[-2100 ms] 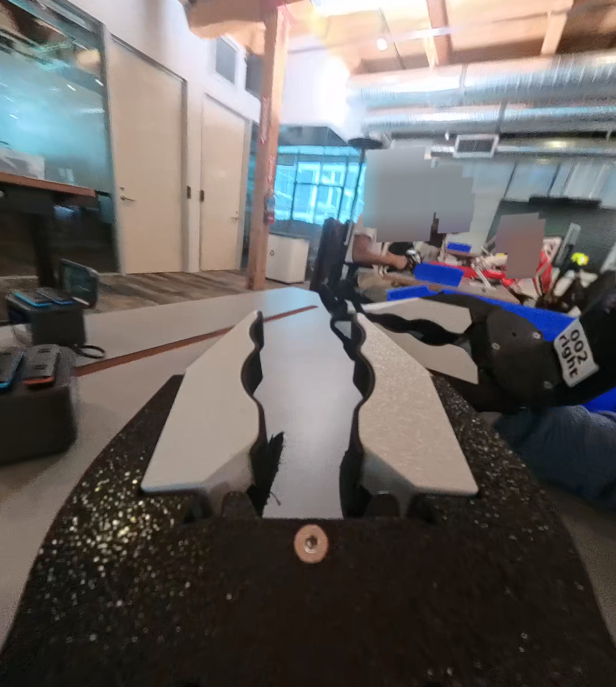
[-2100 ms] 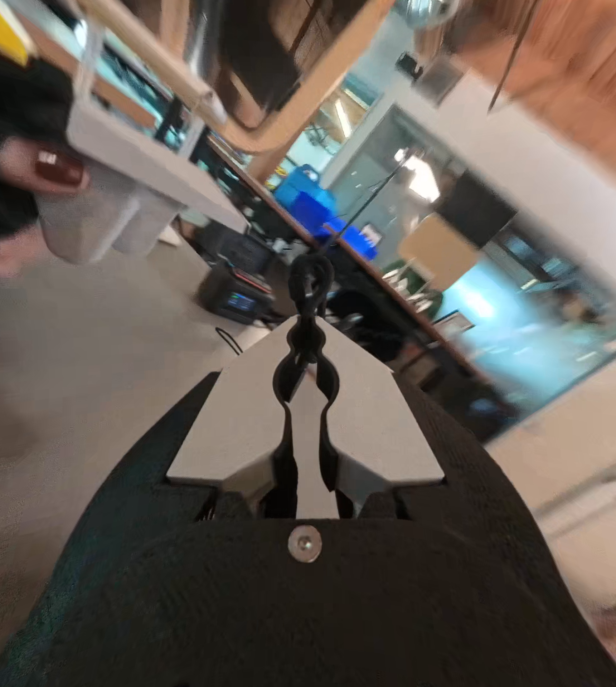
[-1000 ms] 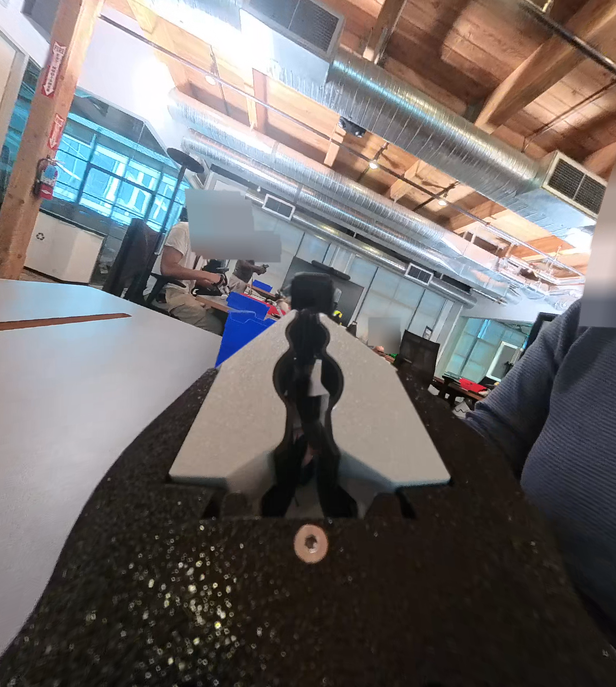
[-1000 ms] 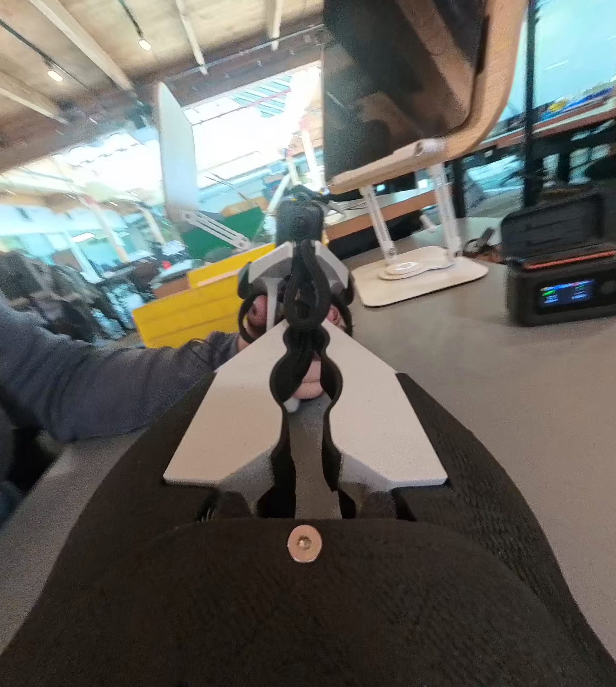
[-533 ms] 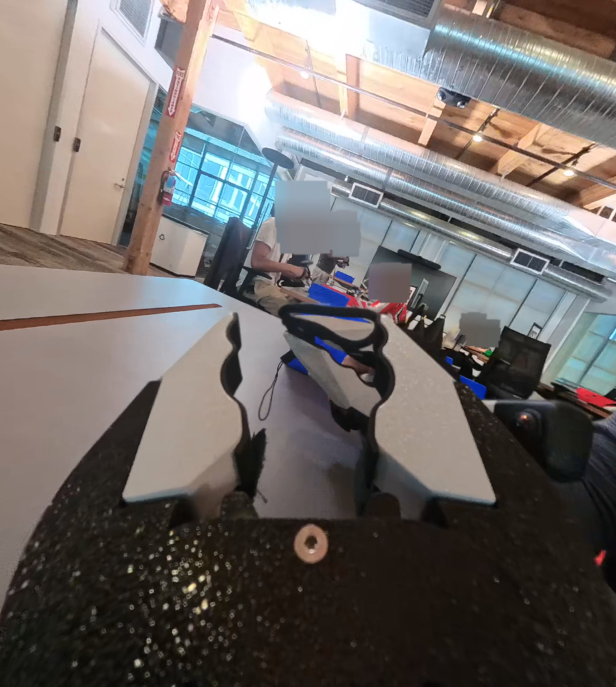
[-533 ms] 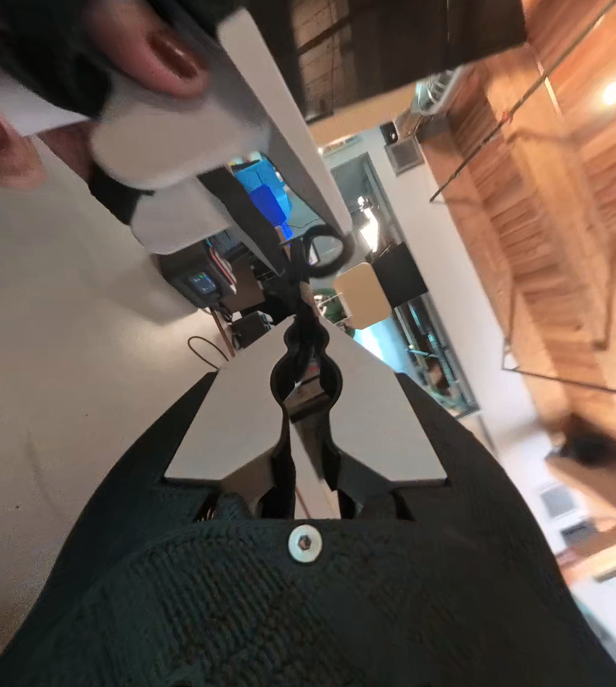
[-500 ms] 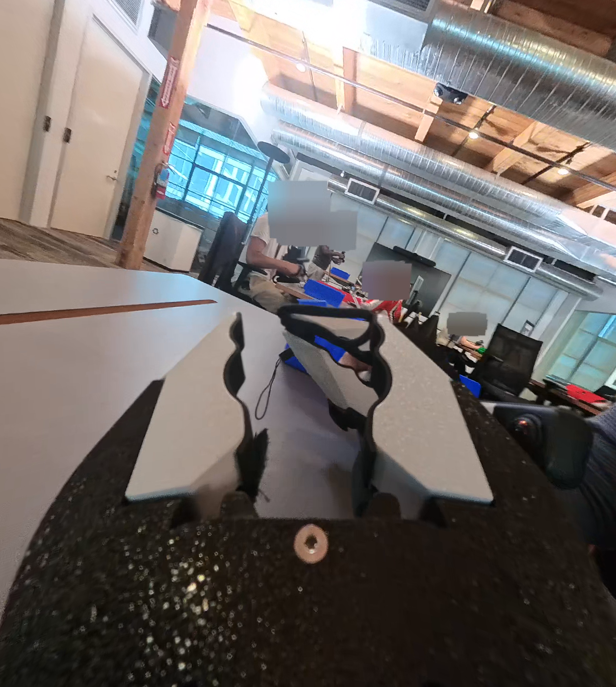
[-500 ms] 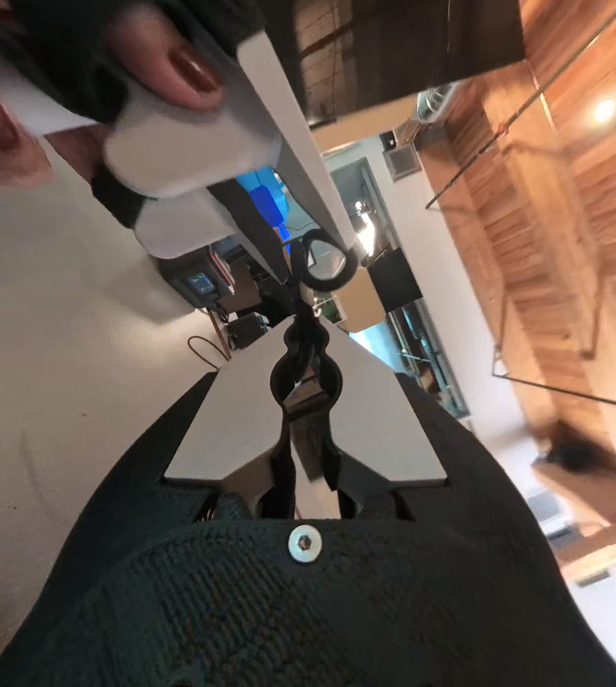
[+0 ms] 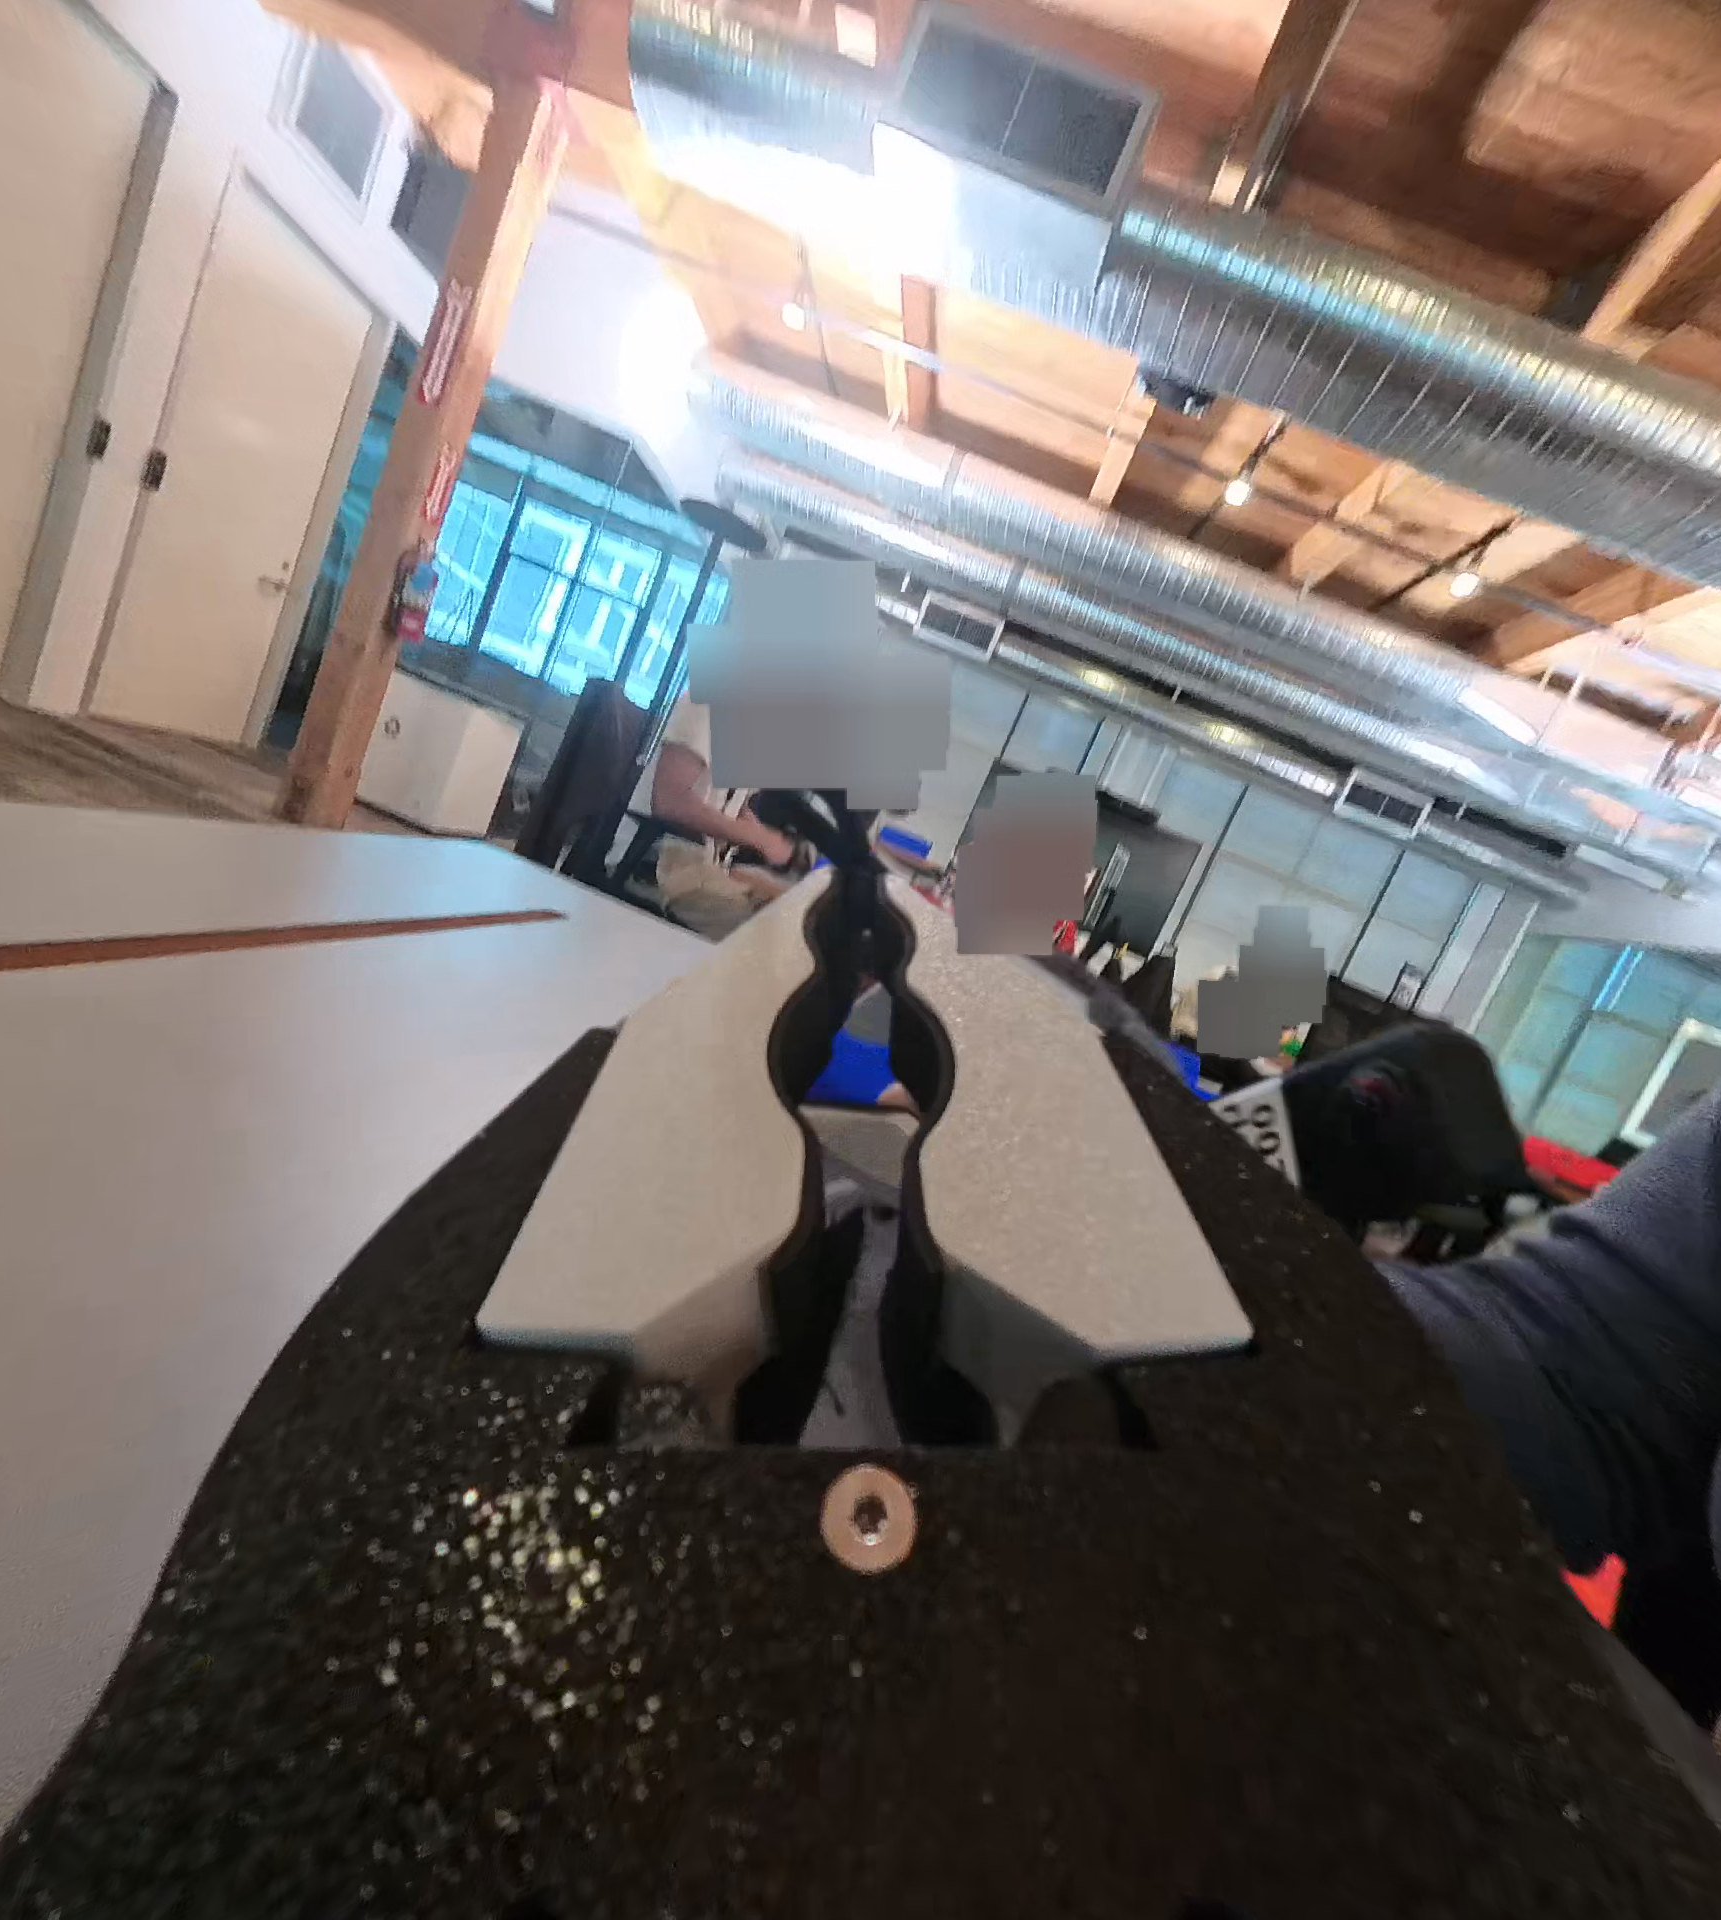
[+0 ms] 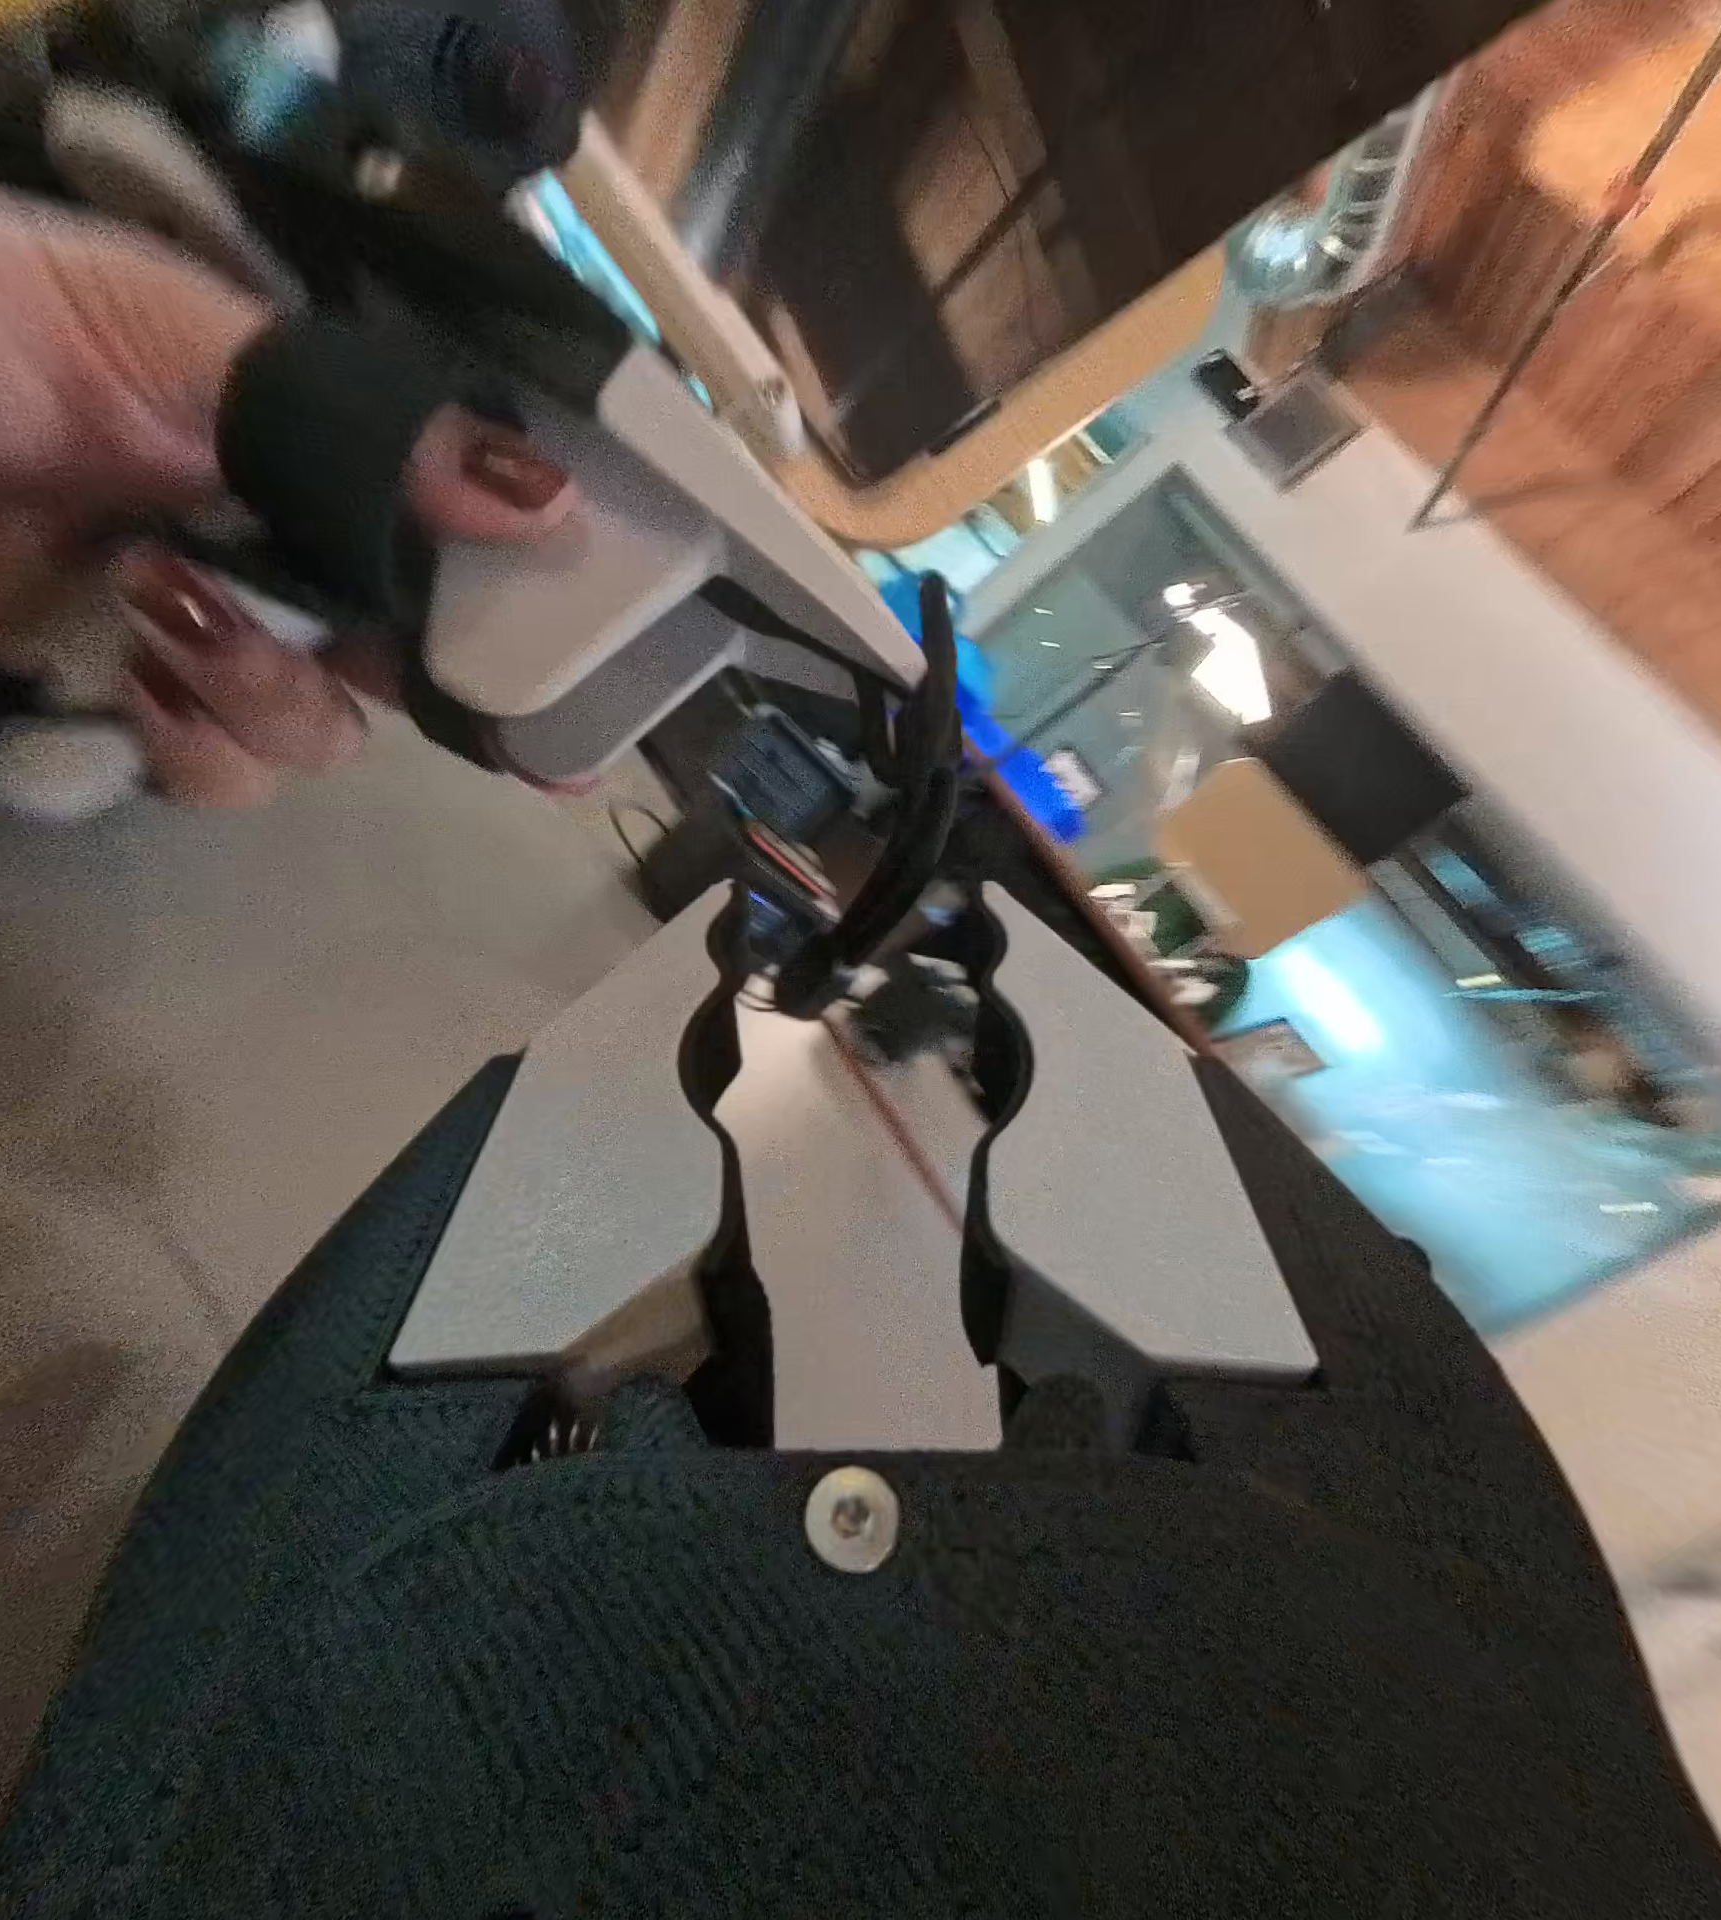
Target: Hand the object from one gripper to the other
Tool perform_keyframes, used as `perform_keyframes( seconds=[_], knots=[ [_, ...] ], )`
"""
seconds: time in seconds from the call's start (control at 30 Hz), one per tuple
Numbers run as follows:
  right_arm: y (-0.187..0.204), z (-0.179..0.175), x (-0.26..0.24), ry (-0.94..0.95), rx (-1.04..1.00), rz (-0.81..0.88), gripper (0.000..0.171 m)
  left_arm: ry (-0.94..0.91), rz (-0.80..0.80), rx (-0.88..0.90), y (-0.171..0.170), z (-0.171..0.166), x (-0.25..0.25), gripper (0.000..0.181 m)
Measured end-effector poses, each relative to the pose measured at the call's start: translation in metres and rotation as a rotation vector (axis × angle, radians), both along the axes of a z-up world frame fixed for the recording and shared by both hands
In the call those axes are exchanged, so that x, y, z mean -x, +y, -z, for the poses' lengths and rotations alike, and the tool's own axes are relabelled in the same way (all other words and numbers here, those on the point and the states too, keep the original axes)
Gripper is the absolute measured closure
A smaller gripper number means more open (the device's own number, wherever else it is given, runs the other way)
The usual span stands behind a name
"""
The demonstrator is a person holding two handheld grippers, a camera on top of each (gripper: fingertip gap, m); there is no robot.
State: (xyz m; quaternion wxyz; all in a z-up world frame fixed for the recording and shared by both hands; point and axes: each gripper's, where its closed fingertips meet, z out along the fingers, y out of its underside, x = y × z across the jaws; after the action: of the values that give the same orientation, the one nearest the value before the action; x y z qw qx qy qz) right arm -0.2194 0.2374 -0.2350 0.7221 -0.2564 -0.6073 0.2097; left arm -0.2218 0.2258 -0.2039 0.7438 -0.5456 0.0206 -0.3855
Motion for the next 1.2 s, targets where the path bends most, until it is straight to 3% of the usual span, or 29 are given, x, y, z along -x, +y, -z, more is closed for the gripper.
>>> perform_keyframes(
  seconds=[0.27,0.37,0.43,0.5,0.57,0.8,0.87,0.93,1.0,1.2],
  knots=[
    [-0.024,-0.004,-0.009,-0.177,1.07,-0.629,0.128,-0.277,0.191,-0.161,-0.025,-0.024,0.018,0.181],
    [-0.028,-0.011,-0.012,-0.187,1.238,-0.75,0.125,-0.221,0.222,-0.137,-0.023,-0.021,0.005,0.18],
    [-0.03,-0.017,-0.016,-0.17,1.255,-0.798,0.135,-0.182,0.233,-0.115,-0.021,-0.018,-0.003,0.18],
    [-0.03,-0.018,-0.018,-0.169,1.217,-0.792,0.162,-0.165,0.238,-0.101,-0.019,-0.016,-0.006,0.18],
    [-0.027,-0.014,-0.016,-0.175,1.157,-0.726,0.163,-0.165,0.22,-0.084,-0.016,-0.014,-0.005,0.18],
    [0.021,-0.01,-0.01,-0.014,0.775,-0.271,0.164,-0.033,-0.172,0.007,0.002,-0.002,0.027,0.114],
    [0.035,-0.007,-0.011,0.003,0.604,-0.111,0.164,0.111,-0.347,0.011,0.001,0.0,0.038,0.116],
    [0.042,-0.004,-0.011,0.001,0.43,0.015,0.164,0.329,-0.497,0.037,0.001,0.005,0.04,0.131],
    [0.037,-0.001,-0.009,-0.02,0.275,0.072,0.164,0.569,-0.611,0.068,0.005,0.012,0.036,0.136],
    [0.008,-0.006,-0.007,-0.002,-0.072,0.086,0.165,1.03,-0.641,0.14,0.027,0.048,0.005,0.137]
  ],
)
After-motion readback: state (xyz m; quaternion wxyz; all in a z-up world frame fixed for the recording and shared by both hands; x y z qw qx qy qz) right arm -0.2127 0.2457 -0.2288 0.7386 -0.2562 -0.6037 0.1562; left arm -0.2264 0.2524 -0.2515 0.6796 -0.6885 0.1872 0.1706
